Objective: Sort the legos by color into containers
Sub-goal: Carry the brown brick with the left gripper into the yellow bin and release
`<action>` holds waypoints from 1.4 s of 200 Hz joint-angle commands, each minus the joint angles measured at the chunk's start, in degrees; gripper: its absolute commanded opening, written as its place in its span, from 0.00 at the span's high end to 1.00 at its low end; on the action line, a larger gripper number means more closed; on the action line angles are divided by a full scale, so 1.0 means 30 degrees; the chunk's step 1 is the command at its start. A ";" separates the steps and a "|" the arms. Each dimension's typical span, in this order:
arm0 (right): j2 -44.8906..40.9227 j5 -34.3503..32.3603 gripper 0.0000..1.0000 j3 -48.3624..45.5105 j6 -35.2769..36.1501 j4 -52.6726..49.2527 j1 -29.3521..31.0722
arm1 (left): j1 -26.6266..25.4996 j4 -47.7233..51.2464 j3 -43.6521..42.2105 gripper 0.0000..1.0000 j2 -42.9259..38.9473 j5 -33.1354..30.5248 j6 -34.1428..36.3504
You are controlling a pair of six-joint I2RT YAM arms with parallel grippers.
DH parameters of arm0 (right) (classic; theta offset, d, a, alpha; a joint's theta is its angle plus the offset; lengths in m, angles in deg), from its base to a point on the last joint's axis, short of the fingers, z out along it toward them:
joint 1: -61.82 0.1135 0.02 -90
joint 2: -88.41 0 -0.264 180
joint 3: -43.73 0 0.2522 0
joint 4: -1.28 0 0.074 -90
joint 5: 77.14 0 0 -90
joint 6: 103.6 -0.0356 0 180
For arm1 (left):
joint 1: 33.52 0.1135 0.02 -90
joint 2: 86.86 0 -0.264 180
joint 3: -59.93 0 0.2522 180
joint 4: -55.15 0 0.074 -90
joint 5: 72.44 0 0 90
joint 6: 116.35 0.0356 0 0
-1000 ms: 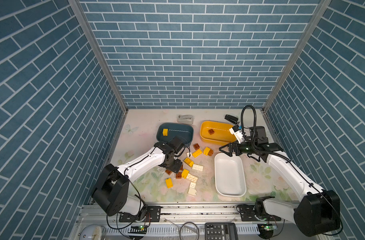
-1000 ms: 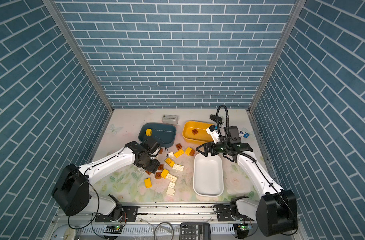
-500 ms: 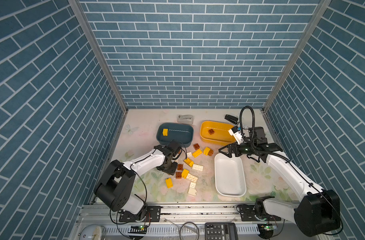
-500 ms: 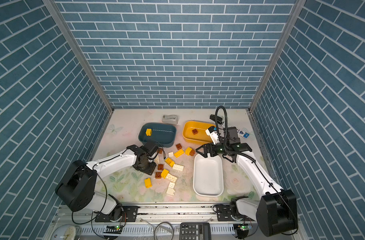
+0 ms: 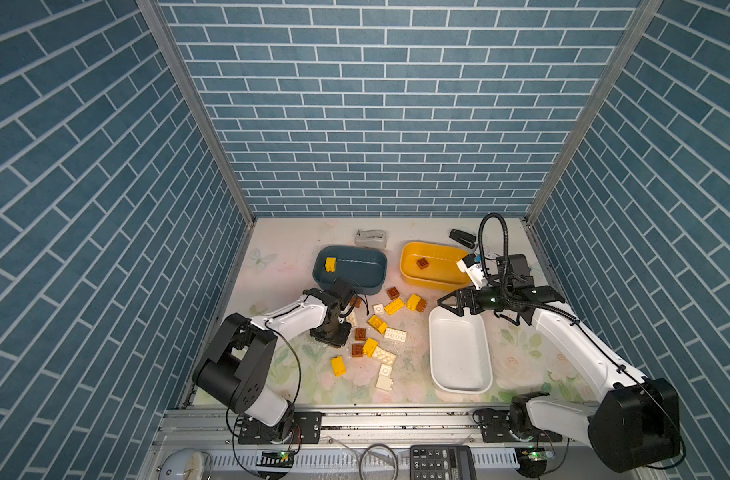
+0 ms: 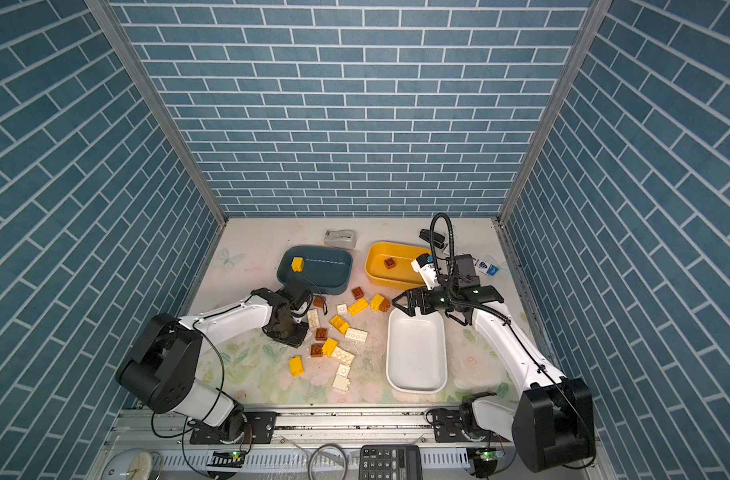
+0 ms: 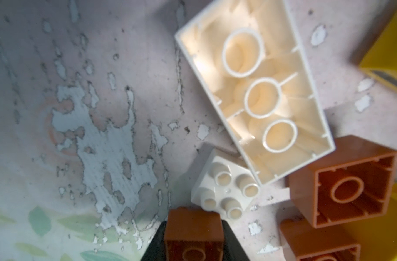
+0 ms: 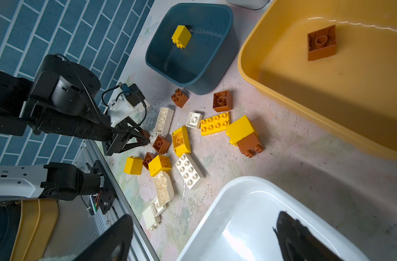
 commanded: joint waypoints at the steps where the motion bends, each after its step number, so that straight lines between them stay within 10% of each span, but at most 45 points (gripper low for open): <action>1: 0.0176 -0.0239 0.01 0.0677 -0.0151 -0.0003 0.0061 | 0.0124 0.1651 0.1316 0.69 -0.0675 0.0165 0.0071; 60: 0.0689 0.0852 0.02 0.1833 -0.1439 0.1318 -0.0592 | -0.0223 0.3085 0.7111 0.69 -0.0785 0.1575 -0.1819; 134: 0.1390 0.1189 0.02 0.2474 -0.1342 0.1476 -0.2345 | -0.2724 0.0091 1.5729 0.70 0.5900 0.2584 -0.2284; 233: 0.1217 -0.0164 0.01 0.2391 -0.0393 0.0038 -0.2980 | -0.3885 -0.2292 2.3672 0.68 1.4585 -0.0014 -0.2988; 280: 0.0562 -0.0495 0.01 0.2176 0.0504 -0.1307 -0.3119 | -0.3827 0.0049 2.5810 0.51 1.5860 -0.1890 -0.2882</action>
